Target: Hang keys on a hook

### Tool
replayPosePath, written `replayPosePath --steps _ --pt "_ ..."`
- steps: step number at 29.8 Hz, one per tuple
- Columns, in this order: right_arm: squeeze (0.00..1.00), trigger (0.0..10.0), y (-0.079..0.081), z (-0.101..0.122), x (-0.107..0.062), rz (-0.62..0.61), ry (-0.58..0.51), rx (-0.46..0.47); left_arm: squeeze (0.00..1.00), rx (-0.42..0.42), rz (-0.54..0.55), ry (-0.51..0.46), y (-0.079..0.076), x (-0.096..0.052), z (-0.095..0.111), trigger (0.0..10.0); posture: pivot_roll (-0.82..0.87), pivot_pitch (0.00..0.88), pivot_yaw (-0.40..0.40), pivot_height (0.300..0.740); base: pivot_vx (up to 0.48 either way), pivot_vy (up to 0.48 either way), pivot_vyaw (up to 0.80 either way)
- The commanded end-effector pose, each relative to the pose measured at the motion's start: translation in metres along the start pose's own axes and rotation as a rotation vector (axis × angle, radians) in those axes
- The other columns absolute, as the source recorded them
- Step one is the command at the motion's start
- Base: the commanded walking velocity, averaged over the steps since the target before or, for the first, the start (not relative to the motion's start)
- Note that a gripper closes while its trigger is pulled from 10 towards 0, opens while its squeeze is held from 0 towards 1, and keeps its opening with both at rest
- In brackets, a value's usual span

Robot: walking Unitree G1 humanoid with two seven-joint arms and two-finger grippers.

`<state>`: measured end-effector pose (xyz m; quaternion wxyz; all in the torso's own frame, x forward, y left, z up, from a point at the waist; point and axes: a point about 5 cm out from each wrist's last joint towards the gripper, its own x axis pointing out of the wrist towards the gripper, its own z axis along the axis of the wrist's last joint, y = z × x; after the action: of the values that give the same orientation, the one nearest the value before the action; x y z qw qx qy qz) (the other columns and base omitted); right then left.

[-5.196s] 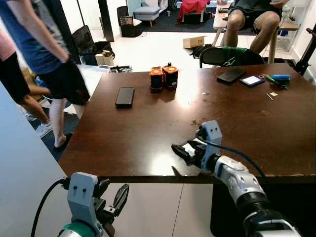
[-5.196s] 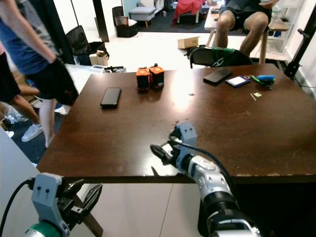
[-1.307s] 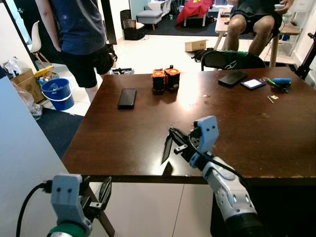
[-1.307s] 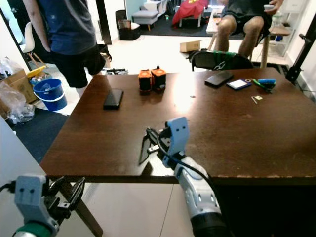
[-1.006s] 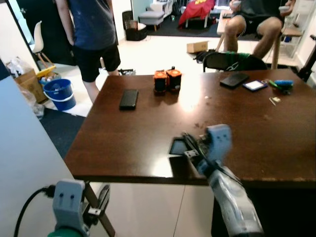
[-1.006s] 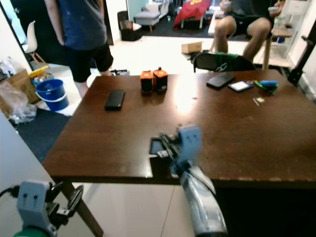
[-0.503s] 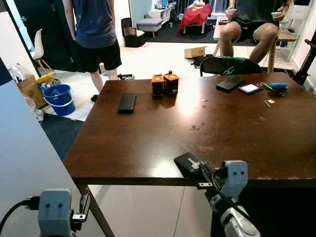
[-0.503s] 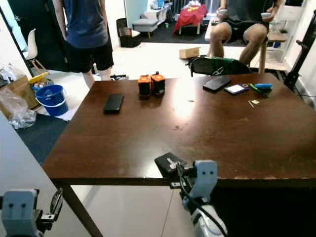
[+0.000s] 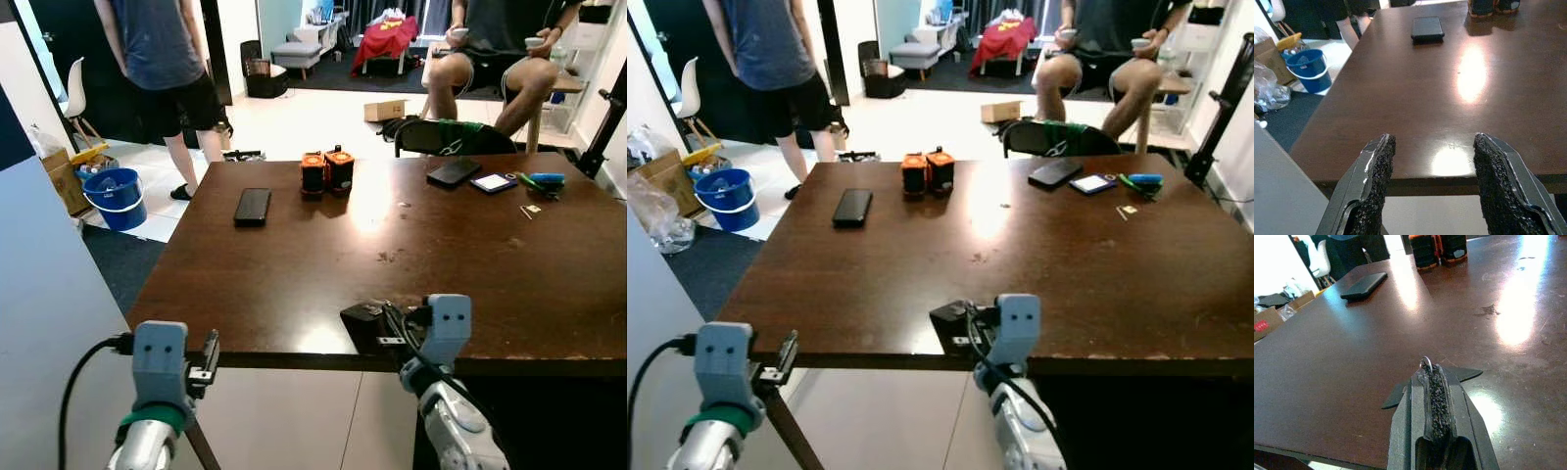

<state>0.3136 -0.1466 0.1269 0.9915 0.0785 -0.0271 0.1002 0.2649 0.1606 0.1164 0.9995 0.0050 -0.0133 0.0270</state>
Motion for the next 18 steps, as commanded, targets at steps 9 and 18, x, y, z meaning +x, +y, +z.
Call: replayPosePath --steps 9,18 --pt "0.00 10.0 0.002 -0.006 -0.007 0.000 0.031 -0.003 0.00 0.032 -0.015 -0.003 0.010 -0.010 -0.005 10.0 -0.19 0.009 0.131 0.740 0.000 0.000 0.00" --pt "0.00 10.0 0.001 -0.009 -0.008 0.003 0.044 0.004 0.00 0.035 -0.020 -0.011 0.010 -0.013 -0.003 10.0 -0.17 0.008 0.121 0.740 0.000 0.000 0.00"
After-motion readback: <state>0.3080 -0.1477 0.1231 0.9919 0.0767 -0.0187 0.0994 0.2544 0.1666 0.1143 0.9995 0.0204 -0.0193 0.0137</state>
